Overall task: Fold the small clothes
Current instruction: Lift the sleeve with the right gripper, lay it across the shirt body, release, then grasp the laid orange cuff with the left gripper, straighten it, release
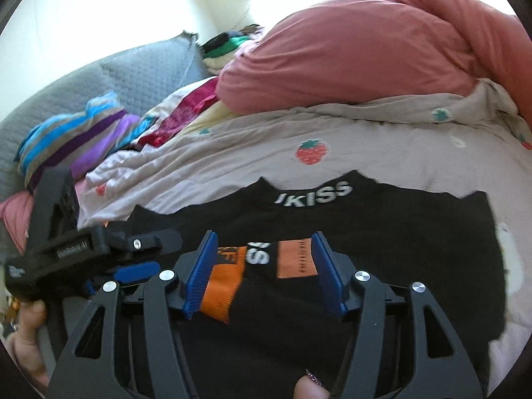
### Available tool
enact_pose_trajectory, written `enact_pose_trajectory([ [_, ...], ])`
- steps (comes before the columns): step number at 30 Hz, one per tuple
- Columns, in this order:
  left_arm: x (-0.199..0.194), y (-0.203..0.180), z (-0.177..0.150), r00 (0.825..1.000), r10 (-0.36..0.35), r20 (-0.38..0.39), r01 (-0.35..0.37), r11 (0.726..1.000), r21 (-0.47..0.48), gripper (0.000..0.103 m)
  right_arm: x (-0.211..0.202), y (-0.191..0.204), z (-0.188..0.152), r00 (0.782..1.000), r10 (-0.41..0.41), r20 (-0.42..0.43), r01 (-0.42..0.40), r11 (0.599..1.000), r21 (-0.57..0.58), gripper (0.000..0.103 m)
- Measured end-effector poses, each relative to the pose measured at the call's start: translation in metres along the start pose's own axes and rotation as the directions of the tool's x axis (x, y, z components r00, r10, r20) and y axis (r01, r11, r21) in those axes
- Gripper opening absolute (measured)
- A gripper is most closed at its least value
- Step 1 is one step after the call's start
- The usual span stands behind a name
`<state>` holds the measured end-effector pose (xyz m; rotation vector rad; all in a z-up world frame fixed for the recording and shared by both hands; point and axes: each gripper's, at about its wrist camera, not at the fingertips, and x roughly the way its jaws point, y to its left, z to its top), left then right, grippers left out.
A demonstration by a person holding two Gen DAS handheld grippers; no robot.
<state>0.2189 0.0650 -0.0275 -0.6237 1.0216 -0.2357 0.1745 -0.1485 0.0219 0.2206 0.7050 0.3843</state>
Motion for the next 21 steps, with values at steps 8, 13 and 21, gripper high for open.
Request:
enact_pose_trajectory([
  [8, 0.024, -0.017, -0.022, 0.996, -0.013, -0.083, 0.017, 0.999, 0.048, 0.077, -0.045, -0.039, -0.001, 0.996, -0.053, 0.066, 0.046, 0.993, 0.104, 0.063],
  [13, 0.038, -0.023, -0.030, 0.997, 0.025, -0.071, -0.019, 0.997, 0.080, 0.055, -0.062, -0.058, -0.010, 0.994, -0.082, 0.079, 0.070, 0.986, 0.153, 0.063],
  [21, 0.027, -0.034, -0.026, 0.999, -0.039, 0.001, 0.039, 0.990, 0.138, 0.007, -0.085, -0.087, -0.019, 0.984, -0.148, 0.094, 0.124, 0.967, 0.224, 0.063],
])
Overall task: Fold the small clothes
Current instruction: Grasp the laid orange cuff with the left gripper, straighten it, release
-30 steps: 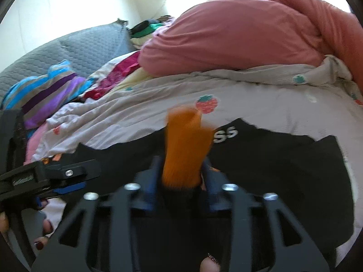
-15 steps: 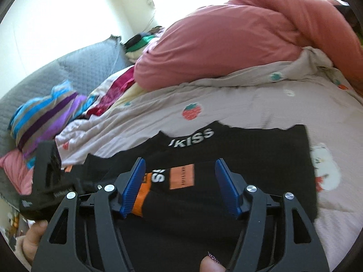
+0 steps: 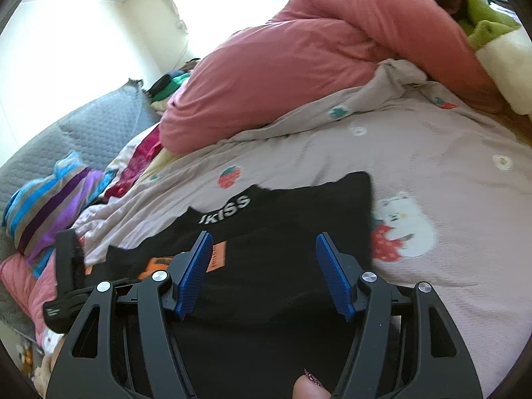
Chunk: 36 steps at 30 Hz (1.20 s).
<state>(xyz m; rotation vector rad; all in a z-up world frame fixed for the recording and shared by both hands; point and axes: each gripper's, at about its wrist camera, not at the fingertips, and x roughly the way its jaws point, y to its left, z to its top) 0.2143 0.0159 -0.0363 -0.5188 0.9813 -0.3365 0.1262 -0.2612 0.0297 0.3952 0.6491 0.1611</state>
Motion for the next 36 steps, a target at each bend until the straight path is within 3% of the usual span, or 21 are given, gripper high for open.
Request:
enact_pose_trajectory([
  [7, -0.040, -0.003, 0.010, 0.993, 0.015, 0.119, -0.019, 0.999, 0.030, 0.006, -0.004, -0.010, -0.002, 0.999, -0.039, -0.002, 0.039, 0.999, 0.000, 0.063],
  [20, -0.073, 0.024, 0.018, 0.977, 0.129, 0.170, -0.131, 0.991, -0.001, 0.007, 0.015, 0.009, -0.007, 0.993, -0.109, -0.037, 0.104, 0.988, -0.111, 0.063],
  [23, -0.072, 0.022, 0.017, 0.978, 0.130, 0.161, -0.134, 0.991, 0.015, 0.020, 0.024, 0.018, -0.010, 0.992, -0.105, -0.063, 0.095, 0.985, -0.145, 0.063],
  [27, -0.056, 0.009, 0.011, 0.981, 0.148, 0.125, -0.159, 0.984, 0.085, 0.027, 0.040, 0.031, -0.016, 0.988, -0.113, -0.108, 0.089, 0.974, -0.209, 0.063],
  [31, -0.026, 0.009, 0.001, 0.971, 0.235, 0.042, -0.239, 0.962, 0.132, 0.043, 0.052, 0.034, -0.022, 0.982, -0.111, -0.153, 0.076, 0.973, -0.216, 0.063],
  [33, -0.014, 0.020, -0.004, 0.962, 0.274, 0.007, -0.273, 0.955, 0.115, 0.045, 0.057, 0.033, -0.026, 0.977, -0.128, -0.171, 0.088, 0.970, -0.225, 0.063],
  [36, -0.011, 0.020, -0.010, 0.956, 0.293, 0.021, -0.293, 0.947, 0.133, 0.046, 0.069, 0.025, -0.036, 0.960, -0.170, -0.221, 0.118, 0.966, -0.230, 0.064],
])
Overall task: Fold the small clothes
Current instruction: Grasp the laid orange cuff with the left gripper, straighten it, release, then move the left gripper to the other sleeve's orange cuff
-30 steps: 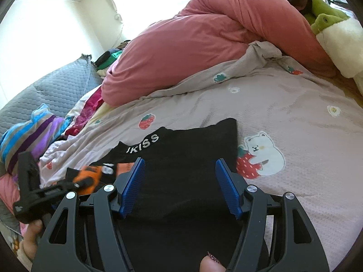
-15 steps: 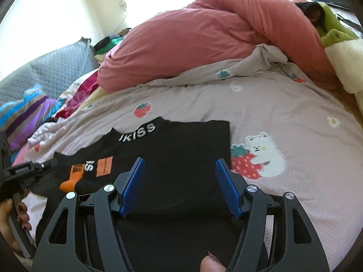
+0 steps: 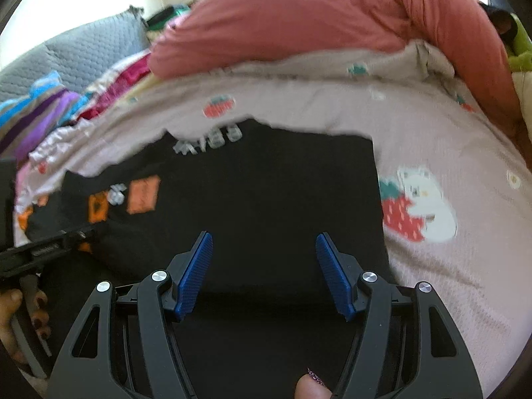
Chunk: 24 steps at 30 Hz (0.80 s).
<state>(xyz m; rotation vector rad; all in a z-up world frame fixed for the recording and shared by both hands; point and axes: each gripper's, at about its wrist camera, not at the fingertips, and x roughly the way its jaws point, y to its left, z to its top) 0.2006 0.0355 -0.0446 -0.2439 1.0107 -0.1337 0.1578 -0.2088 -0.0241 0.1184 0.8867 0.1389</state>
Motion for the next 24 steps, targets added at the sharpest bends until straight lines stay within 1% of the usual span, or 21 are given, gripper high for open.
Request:
enact_pose_trajectory([
  [2, 0.000, -0.003, -0.001, 1.000, -0.001, -0.001, 0.001, 1.000, 0.017, 0.053, 0.011, -0.006, -0.006, 0.999, -0.007, -0.048, 0.008, 1.000, 0.024, 0.064],
  [6, -0.002, -0.002, -0.002, 1.000, -0.006, 0.002, 0.006, 1.000, 0.014, 0.053, 0.010, -0.009, -0.010, 0.999, 0.006, -0.042, -0.005, 0.999, 0.033, 0.065],
  [9, -0.006, -0.001, -0.001, 1.000, -0.013, 0.003, 0.013, 1.000, 0.012, 0.054, 0.005, -0.009, -0.010, 0.999, 0.024, -0.031, -0.023, 0.999, 0.039, 0.071],
  [10, -0.008, -0.002, 0.000, 1.000, -0.014, 0.005, 0.014, 1.000, 0.013, 0.056, 0.002, -0.009, -0.011, 0.999, 0.029, -0.023, -0.028, 0.999, 0.040, 0.074],
  [11, -0.012, -0.002, 0.000, 1.000, -0.011, 0.012, 0.010, 1.000, 0.015, 0.062, 0.000, -0.008, -0.010, 0.999, 0.031, -0.019, -0.030, 0.999, 0.040, 0.076],
  [13, -0.019, -0.001, 0.000, 1.000, -0.006, 0.026, 0.006, 1.000, 0.015, 0.064, -0.005, -0.006, -0.011, 0.999, 0.034, -0.010, -0.034, 0.999, 0.033, 0.079],
  [15, -0.027, 0.001, 0.000, 0.999, -0.016, 0.040, 0.016, 1.000, 0.011, 0.065, -0.010, -0.003, -0.011, 0.999, 0.039, 0.000, -0.039, 0.999, 0.026, 0.081],
  [16, -0.030, 0.001, -0.001, 0.999, -0.015, 0.045, 0.014, 1.000, 0.013, 0.070, -0.012, -0.002, -0.011, 0.999, 0.043, 0.004, -0.043, 0.999, 0.023, 0.083],
  [18, -0.035, 0.001, -0.001, 0.998, -0.011, 0.057, 0.010, 1.000, 0.021, 0.071, -0.015, 0.001, -0.011, 0.999, 0.049, 0.011, -0.049, 0.999, 0.020, 0.086],
  [19, -0.038, 0.001, -0.001, 0.998, -0.007, 0.062, 0.006, 1.000, 0.026, 0.077, -0.018, 0.003, -0.010, 0.998, 0.057, 0.020, -0.058, 0.998, 0.016, 0.088],
  [20, -0.041, 0.001, -0.001, 0.998, 0.001, 0.070, -0.004, 1.000, 0.031, 0.089, -0.020, 0.005, -0.010, 0.998, 0.060, 0.023, -0.060, 0.998, 0.012, 0.091],
  [21, -0.046, 0.001, -0.002, 0.996, 0.017, 0.085, -0.020, 0.999, 0.035, 0.092, -0.022, 0.007, -0.008, 0.998, 0.063, 0.028, -0.063, 0.998, 0.007, 0.093],
  [24, -0.054, 0.003, -0.002, 0.993, 0.040, 0.108, -0.045, 0.998, 0.043, 0.093, -0.029, 0.012, -0.006, 0.997, 0.066, 0.049, -0.066, 0.998, -0.003, 0.096],
])
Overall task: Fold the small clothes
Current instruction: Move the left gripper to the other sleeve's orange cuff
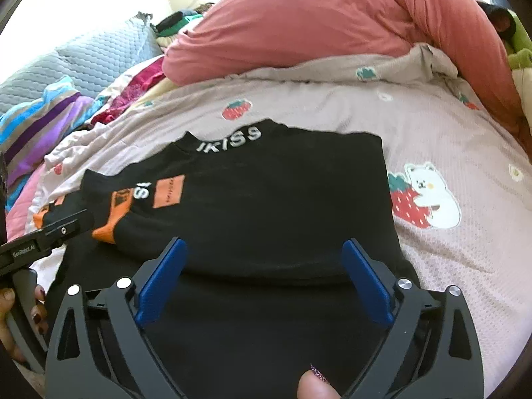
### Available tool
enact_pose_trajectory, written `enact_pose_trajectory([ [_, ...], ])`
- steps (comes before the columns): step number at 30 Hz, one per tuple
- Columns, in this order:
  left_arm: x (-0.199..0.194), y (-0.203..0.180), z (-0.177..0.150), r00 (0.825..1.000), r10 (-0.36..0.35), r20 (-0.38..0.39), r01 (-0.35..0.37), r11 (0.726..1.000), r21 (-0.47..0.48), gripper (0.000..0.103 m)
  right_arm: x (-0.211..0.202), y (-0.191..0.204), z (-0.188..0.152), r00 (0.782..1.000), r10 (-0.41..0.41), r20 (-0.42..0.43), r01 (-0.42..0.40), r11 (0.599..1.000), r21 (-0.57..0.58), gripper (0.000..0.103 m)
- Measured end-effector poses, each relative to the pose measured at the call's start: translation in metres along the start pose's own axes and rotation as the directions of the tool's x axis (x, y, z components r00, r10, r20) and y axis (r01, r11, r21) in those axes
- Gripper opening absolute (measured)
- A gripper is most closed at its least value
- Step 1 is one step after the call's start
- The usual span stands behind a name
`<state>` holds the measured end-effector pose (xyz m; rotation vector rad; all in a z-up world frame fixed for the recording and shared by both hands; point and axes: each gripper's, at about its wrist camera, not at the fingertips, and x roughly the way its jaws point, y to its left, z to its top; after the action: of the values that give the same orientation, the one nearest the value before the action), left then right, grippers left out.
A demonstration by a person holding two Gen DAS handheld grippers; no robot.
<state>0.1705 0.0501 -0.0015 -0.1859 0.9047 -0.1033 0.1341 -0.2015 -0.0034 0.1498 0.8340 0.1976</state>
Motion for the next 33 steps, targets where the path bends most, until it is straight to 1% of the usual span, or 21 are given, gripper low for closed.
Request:
enact_pose_trajectory([
  [4, -0.009, 0.006, 0.000, 0.999, 0.050, 0.021, -0.050, 0.999, 0.006, 0.093, -0.004, 0.005, 0.002, 1.000, 0.013, 0.006, -0.013, 1.000, -0.004, 0.098],
  [10, -0.018, 0.020, 0.001, 0.995, 0.092, 0.037, -0.091, 0.996, -0.015, 0.093, -0.010, 0.018, 0.004, 0.999, 0.030, 0.021, -0.030, 0.999, -0.026, 0.098],
  [18, -0.032, 0.038, 0.003, 0.991, 0.117, 0.066, -0.113, 0.992, -0.054, 0.093, -0.016, 0.044, 0.008, 0.997, 0.060, 0.039, -0.057, 0.995, -0.082, 0.098],
  [26, -0.046, 0.062, 0.005, 0.986, 0.137, 0.090, -0.127, 0.986, -0.110, 0.093, -0.020, 0.082, 0.016, 0.993, 0.104, 0.058, -0.094, 0.983, -0.156, 0.098],
  [33, -0.060, 0.084, 0.006, 0.982, 0.156, 0.111, -0.137, 0.977, -0.161, 0.093, -0.020, 0.112, 0.021, 0.988, 0.139, 0.064, -0.124, 0.972, -0.198, 0.098],
])
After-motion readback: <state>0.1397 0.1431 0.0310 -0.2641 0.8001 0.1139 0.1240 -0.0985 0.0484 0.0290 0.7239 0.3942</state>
